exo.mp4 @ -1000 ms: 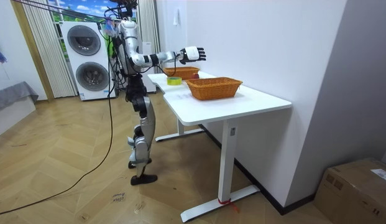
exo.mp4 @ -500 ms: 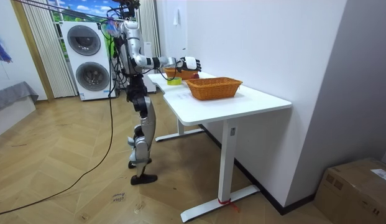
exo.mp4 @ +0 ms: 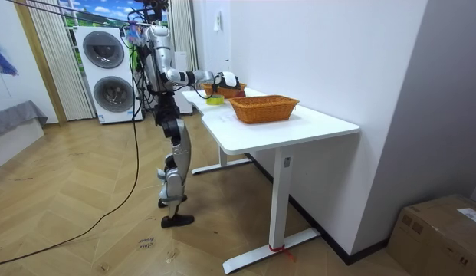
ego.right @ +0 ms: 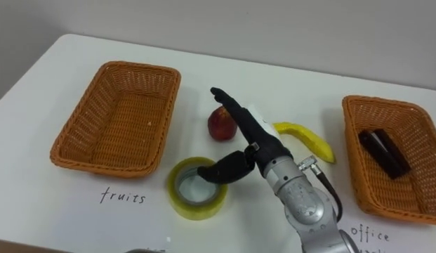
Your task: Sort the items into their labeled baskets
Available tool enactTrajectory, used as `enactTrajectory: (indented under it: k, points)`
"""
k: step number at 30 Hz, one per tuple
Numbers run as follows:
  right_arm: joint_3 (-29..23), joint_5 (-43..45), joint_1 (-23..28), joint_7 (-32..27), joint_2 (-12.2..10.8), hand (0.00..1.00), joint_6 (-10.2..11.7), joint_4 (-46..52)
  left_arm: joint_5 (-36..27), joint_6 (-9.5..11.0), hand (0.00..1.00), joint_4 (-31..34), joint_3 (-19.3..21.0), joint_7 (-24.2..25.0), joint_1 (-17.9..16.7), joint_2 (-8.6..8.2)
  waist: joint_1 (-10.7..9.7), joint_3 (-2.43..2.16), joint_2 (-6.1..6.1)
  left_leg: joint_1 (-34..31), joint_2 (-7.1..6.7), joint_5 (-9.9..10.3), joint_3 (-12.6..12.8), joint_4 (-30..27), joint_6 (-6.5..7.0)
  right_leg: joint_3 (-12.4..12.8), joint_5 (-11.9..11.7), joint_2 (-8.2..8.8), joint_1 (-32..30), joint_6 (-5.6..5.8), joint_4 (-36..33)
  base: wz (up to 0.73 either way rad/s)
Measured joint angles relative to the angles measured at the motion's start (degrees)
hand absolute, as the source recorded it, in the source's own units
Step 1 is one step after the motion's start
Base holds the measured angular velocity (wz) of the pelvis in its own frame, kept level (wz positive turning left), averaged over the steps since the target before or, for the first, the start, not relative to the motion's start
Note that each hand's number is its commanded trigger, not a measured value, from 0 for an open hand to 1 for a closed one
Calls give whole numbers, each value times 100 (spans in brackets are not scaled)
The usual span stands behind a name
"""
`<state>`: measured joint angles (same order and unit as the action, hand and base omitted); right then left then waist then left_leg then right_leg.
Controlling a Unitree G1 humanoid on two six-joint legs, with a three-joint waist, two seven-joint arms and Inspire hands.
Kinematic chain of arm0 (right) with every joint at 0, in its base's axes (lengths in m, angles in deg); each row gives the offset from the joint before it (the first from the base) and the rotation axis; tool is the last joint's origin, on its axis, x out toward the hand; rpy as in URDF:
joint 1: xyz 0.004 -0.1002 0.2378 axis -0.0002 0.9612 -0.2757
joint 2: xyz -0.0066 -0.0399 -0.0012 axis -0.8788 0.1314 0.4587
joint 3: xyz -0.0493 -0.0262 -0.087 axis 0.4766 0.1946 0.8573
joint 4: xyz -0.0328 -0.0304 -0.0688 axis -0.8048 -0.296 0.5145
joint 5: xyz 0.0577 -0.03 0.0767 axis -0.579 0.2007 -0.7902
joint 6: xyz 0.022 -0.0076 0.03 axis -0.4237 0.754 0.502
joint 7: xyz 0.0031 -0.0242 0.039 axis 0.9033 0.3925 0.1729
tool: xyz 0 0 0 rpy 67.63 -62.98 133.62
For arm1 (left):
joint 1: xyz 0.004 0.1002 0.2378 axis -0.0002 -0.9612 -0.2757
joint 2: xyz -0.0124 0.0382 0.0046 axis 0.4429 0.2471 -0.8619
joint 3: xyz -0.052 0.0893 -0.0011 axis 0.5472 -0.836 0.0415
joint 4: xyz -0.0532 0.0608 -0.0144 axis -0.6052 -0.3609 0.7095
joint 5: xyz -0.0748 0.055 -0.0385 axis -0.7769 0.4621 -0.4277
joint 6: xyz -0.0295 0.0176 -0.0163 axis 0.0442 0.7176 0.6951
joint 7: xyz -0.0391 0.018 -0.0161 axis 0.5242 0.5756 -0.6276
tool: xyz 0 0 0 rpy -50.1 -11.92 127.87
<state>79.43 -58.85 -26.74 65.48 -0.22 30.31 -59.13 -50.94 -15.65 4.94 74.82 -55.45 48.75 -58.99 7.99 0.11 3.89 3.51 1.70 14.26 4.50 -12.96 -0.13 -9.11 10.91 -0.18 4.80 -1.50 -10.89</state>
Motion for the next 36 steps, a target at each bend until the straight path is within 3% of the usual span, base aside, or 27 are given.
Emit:
enactTrajectory:
  k: [9,24,36]
  points:
    - [4,3,0,1,-101,0,-7,11,0,-4,0,0,-9,-1,11,0,3,-24,-31,-7,-1,-3,-3,-3,4,-50,-6,6,-5,2,7,0]
    - [4,13,0,0,-102,0,-8,11,0,-3,0,-1,-9,-1,15,2,10,-24,-27,-13,-5,-5,-25,-25,7,-68,-7,12,11,2,-1,0]
    - [66,306,0,146,-87,0,-74,10,1,-4,0,7,3,-1,16,36,23,-25,76,-48,-11,-5,-69,0,6,-115,-7,14,-13,2,15,2]
